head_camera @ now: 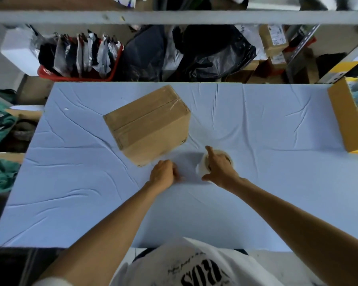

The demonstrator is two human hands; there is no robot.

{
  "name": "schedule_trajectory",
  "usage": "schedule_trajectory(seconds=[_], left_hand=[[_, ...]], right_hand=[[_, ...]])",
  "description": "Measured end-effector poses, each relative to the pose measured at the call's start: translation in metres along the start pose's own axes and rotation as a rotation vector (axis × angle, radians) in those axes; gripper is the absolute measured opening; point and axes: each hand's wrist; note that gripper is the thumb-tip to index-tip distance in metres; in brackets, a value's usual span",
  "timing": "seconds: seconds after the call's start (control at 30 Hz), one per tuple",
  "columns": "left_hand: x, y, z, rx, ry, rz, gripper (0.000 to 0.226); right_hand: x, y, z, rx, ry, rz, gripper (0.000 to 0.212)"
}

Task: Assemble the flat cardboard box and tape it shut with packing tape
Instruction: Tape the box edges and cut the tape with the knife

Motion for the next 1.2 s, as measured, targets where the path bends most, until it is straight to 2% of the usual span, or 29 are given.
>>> schedule_trajectory(seconds=[0.07, 0.2, 0.27, 0.33, 0.4, 0.5, 0.57, 0.67, 0.73, 0.77, 0.8, 0.87, 0.93, 1.07, 1.2], left_hand=[[0.000, -0.003, 0.002, -0.028, 0.044, 0.014, 0.019], [-0.001, -0.005, 0.003, 0.025, 0.144, 0.112, 0.004], [0.001, -0.003, -0.002, 0.017, 0.165, 0.145, 0.004], [0.004, 0.001, -0.010, 0.031, 0.175, 0.212, 0.013], [0.005, 0.009, -0.020, 0.098, 0.187, 0.283, 0.021], [0.007, 0.027, -0.048, 0.123, 0.101, 0.269, 0.018], [0.008, 0.046, -0.072, 0.156, 0.101, 0.386, 0.017], [0.007, 0.074, -0.107, -0.091, 0.379, 0.582, 0.006], [0.013, 0.087, -0.125, -0.146, 0.642, 0.585, 0.012], [0.020, 0.090, -0.131, -0.134, 0.714, 0.544, 0.020], [0.028, 0.092, -0.135, -0.100, 0.725, 0.482, 0.031], [0.043, 0.092, -0.140, -0.014, 0.587, 0.325, 0.049], [0.051, 0.088, -0.138, 0.051, 0.448, 0.253, 0.051], [0.058, 0.077, -0.137, 0.026, 0.441, 0.336, 0.037], [0.061, 0.070, -0.144, -0.018, 0.427, 0.373, 0.040]], right_hand=[[0.001, 0.001, 0.006, -0.015, -0.018, 0.001, 0.111], [0.002, 0.002, 0.011, 0.006, -0.045, 0.001, 0.116], [0.003, -0.001, 0.006, 0.042, -0.030, 0.006, 0.113], [0.009, -0.006, -0.008, 0.115, 0.052, 0.035, 0.098], [0.019, -0.010, -0.029, 0.261, 0.153, 0.058, 0.073], [0.040, -0.013, -0.067, 0.544, 0.265, 0.091, 0.035], [0.052, -0.016, -0.088, 0.745, 0.262, 0.142, 0.026], [0.064, -0.028, -0.105, 0.822, 0.144, 0.198, 0.022], [0.068, -0.036, -0.108, 0.894, 0.024, 0.239, 0.031], [0.069, -0.039, -0.108, 0.964, -0.039, 0.264, 0.034], [0.069, -0.040, -0.107, 1.038, -0.095, 0.278, 0.034], [0.068, -0.041, -0.103, 1.150, -0.174, 0.268, 0.030], [0.068, -0.040, -0.100, 1.201, -0.212, 0.237, 0.026], [0.069, -0.039, -0.099, 1.227, -0.227, 0.199, 0.032], [0.068, -0.041, -0.094, 1.198, -0.196, 0.180, 0.041]])
Point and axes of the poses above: each hand's wrist, its own x-axis towards the middle knuckle, its own z-axis out of the palm, y = z × x, and after that the axes turned 12 degrees about y, right-handed
